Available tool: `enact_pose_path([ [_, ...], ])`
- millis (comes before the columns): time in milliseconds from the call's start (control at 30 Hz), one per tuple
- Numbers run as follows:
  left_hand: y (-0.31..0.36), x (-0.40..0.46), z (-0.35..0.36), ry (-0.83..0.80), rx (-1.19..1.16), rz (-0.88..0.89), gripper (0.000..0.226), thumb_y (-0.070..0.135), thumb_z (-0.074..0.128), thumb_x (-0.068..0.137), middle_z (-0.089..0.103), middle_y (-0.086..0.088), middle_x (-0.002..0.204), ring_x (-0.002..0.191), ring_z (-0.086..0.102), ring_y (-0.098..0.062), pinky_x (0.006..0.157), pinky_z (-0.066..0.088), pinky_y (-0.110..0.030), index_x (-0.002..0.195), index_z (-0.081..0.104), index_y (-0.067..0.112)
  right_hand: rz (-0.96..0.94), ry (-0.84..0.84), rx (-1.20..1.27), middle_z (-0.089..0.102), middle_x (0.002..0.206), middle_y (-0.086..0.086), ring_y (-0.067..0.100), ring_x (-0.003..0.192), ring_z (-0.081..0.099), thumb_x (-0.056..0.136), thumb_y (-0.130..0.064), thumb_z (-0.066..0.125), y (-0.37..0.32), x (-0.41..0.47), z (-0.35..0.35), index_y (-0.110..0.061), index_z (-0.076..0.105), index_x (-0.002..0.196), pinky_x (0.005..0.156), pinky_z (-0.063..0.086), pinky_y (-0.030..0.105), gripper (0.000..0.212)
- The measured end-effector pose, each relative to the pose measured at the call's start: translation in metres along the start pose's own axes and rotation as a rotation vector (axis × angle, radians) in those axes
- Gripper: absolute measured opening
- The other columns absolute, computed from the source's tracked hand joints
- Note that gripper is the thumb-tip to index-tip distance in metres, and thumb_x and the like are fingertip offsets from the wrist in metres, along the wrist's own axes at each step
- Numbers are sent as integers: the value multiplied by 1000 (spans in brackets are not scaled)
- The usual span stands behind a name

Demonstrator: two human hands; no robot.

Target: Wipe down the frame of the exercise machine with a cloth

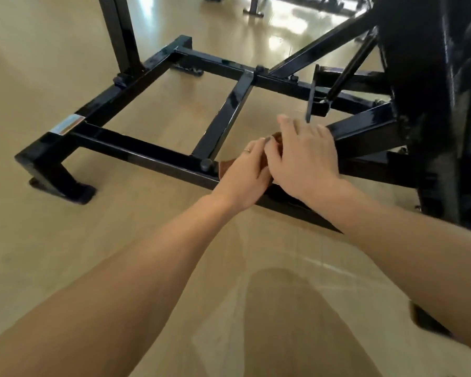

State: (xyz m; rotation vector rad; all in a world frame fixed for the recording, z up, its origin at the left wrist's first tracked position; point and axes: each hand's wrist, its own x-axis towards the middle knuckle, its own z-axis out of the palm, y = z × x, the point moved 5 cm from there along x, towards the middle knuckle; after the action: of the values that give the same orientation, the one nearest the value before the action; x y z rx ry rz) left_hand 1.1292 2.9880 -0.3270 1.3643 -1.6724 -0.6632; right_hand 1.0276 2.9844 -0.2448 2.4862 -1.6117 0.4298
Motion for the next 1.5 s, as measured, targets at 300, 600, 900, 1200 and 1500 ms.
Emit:
enact_pose_path([
  [300,-32,-8,-12,-117,41,-229,25,27,47,107,56,3,126,108,62,-16,102,54,-46,130,42,34,-235,-537,-405,61,83,-1,15,73,57,98,-74,19,1,48,35,-26,64,103,55,33,27,66],
  [600,-51,-25,-28,-201,316,-379,41,23,49,105,56,5,115,91,62,-11,76,56,-25,141,33,33,-286,-769,-196,55,86,1,22,89,57,100,-71,8,-24,59,72,-22,52,104,96,44,43,66],
  [900,-50,-28,-64,-221,426,-513,34,26,53,101,53,17,107,92,56,-6,71,43,-16,129,43,43,-366,-627,-87,62,94,4,29,82,56,107,-49,17,-28,67,87,-20,48,140,81,39,45,54],
  [1200,-24,28,-80,58,312,-490,30,25,49,105,49,23,101,90,51,1,73,36,-11,129,38,39,-313,-646,-13,66,102,3,29,84,56,107,-25,44,-25,69,73,-21,52,128,80,36,46,23],
  [1500,-61,17,-32,-242,230,-366,22,29,49,107,57,2,111,87,67,-25,75,61,-46,128,43,30,-337,-643,-164,53,78,-3,20,66,49,101,-26,56,-30,67,71,-22,58,95,60,35,39,8],
])
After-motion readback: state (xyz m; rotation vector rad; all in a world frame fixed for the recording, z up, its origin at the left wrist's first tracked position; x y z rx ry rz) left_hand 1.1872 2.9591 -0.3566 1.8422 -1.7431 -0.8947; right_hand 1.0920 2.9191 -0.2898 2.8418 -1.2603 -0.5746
